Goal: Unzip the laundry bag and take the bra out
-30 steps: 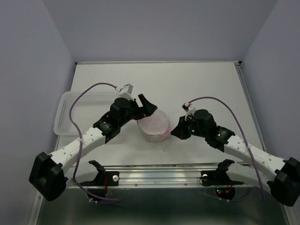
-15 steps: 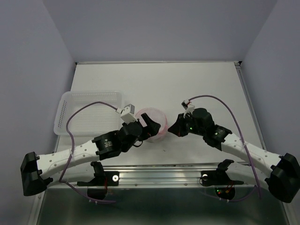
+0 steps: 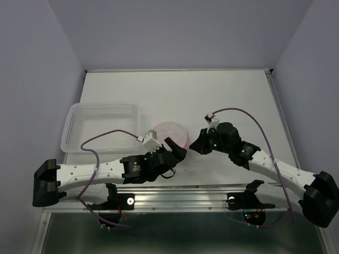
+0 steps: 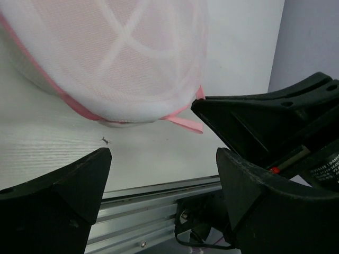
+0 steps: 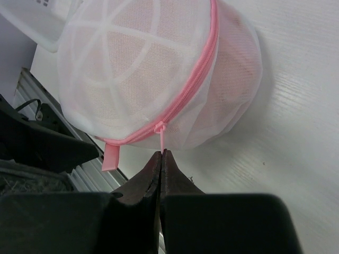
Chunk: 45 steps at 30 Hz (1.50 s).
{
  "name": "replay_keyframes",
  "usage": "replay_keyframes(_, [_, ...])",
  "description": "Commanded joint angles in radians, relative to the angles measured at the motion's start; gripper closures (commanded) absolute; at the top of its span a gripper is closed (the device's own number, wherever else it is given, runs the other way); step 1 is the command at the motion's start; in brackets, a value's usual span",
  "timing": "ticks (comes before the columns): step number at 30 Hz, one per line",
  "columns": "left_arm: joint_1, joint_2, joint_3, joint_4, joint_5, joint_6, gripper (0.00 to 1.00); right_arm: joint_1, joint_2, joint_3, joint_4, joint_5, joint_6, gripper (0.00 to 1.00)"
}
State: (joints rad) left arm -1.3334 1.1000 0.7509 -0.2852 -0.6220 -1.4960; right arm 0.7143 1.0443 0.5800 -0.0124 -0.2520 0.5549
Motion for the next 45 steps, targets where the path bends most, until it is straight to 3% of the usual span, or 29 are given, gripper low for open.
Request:
replay_keyframes(1, [0.007,-0.071,-0.074,0.069,-0.135,-0.151,0.09,-0.004,-0.009,-0.015,0.057,-0.010,0.000,0.99])
replay_keyframes(6, [0.075,-0.088,-0.097,0.122,-0.128,-0.119,0.09,-0.004,-0.010,-0.028,0.065,-0.033,0.002,0.99])
replay_keyframes(10, [0.164,-0.083,-0.151,0.265,-0.029,-0.073,0.09,-0.004,-0.035,-0.043,0.065,-0.038,0.005,0.99])
replay_keyframes(16, [0.212,-0.026,-0.165,0.356,0.001,-0.029,0.21,-0.004,-0.046,-0.043,0.054,-0.064,0.005,0.99])
replay_keyframes(19, [0.256,-0.022,-0.165,0.374,0.008,0.003,0.37,-0.004,-0.061,-0.042,0.037,-0.073,-0.007,0.99])
replay_keyframes(20, [0.279,-0.025,-0.163,0.389,0.013,0.029,0.51,-0.004,-0.076,-0.042,0.020,-0.072,-0.010,0.99])
replay_keyframes(22, [0.301,-0.029,-0.159,0.397,0.022,0.057,0.67,-0.004,-0.095,-0.040,0.000,-0.063,-0.032,0.99])
replay_keyframes(23, [0.310,-0.032,-0.156,0.396,0.030,0.083,0.84,-0.004,-0.113,-0.040,-0.044,-0.037,-0.044,0.99])
replay_keyframes(26, [0.350,-0.057,-0.156,0.393,0.073,0.131,0.99,-0.004,-0.138,-0.040,-0.124,0.025,-0.079,0.99])
replay_keyframes(30, [0.408,-0.123,-0.217,0.399,0.145,0.242,1.00,-0.004,-0.168,-0.034,-0.199,0.158,-0.079,0.99])
replay_keyframes(34, [0.523,-0.215,-0.304,0.455,0.318,0.382,1.00,-0.004,-0.194,-0.031,-0.241,0.230,-0.067,0.99])
replay_keyframes(39, [0.664,-0.221,-0.320,0.406,0.493,0.557,1.00,-0.004,-0.224,-0.020,-0.285,0.289,-0.069,0.99])
replay_keyframes(43, [0.746,-0.154,-0.268,0.434,0.590,0.690,1.00,-0.004,-0.244,-0.006,-0.293,0.249,-0.128,0.99])
replay_keyframes(45, [0.776,-0.058,-0.182,0.446,0.617,0.767,1.00,-0.004,-0.242,-0.002,-0.282,0.156,-0.153,0.99])
